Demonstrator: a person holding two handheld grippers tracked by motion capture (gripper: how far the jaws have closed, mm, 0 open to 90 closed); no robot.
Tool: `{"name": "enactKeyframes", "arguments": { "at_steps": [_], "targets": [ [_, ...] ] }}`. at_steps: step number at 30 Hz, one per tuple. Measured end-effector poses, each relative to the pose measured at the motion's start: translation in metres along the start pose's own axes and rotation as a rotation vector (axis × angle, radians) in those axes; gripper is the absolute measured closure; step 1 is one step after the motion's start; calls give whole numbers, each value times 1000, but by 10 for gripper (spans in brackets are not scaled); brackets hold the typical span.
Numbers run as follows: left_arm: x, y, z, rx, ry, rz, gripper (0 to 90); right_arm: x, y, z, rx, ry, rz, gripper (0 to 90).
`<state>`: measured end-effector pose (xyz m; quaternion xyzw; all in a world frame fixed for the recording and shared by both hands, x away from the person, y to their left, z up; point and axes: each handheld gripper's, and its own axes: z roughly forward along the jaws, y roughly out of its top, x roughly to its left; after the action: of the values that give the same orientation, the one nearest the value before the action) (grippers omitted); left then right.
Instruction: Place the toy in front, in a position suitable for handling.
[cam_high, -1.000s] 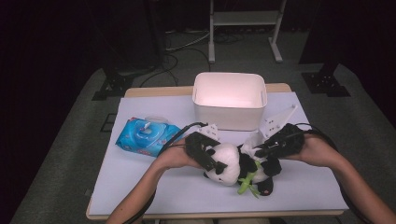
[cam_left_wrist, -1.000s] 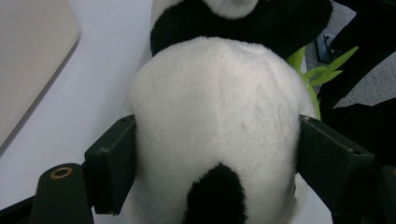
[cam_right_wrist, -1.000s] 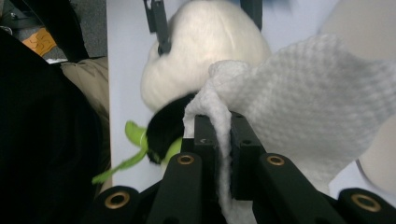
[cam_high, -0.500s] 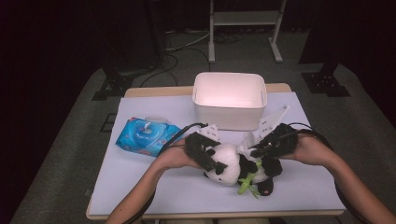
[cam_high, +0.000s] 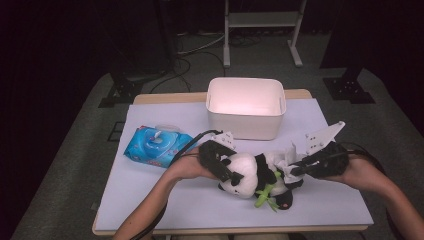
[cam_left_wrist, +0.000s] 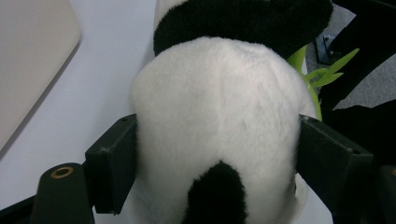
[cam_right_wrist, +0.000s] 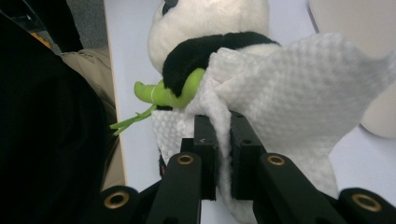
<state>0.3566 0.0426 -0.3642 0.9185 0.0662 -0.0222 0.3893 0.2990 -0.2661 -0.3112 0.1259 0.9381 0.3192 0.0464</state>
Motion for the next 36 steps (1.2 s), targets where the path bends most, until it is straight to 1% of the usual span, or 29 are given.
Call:
{"name": "enactKeyframes", "arguments": {
  "at_steps": [4,6,7,9,11,12,13,16,18,21,25,28,31,36],
  "targets": [
    [-1,1,0,-7,3,3,205,-1,-4,-4,-10,-4,2,828],
    [-1,2,0,-4,4,7,205,-1,-2,-4,-16,-3,0,829],
    [-2,3,1,-2,5,6,205,-1,0,-4,-17,-2,-8,828],
    [-3,4,0,-1,8,15,205,-2,7,-1,-15,1,-22,829],
    [-4,5,1,-3,10,16,205,-3,14,3,-11,7,-39,829],
    [-4,6,1,1,13,19,205,-3,17,5,-5,9,-38,829],
    [-4,6,1,1,14,21,205,-4,23,10,-4,17,-51,829],
    [-4,7,1,2,17,29,205,-4,32,16,-2,31,-60,829],
    [-5,8,1,0,19,36,205,-5,39,21,-3,49,-77,829],
    [-6,10,2,8,26,47,205,-5,49,32,27,63,-95,830],
    [-6,10,3,6,26,41,205,-5,58,43,39,78,-107,829],
    [-5,10,3,9,28,45,205,-6,62,51,46,91,-110,829],
    [-5,7,3,13,29,52,206,-6,64,54,46,100,-114,830],
    [-6,5,2,7,27,46,208,-6,59,46,52,87,-107,830]
  ]
}}
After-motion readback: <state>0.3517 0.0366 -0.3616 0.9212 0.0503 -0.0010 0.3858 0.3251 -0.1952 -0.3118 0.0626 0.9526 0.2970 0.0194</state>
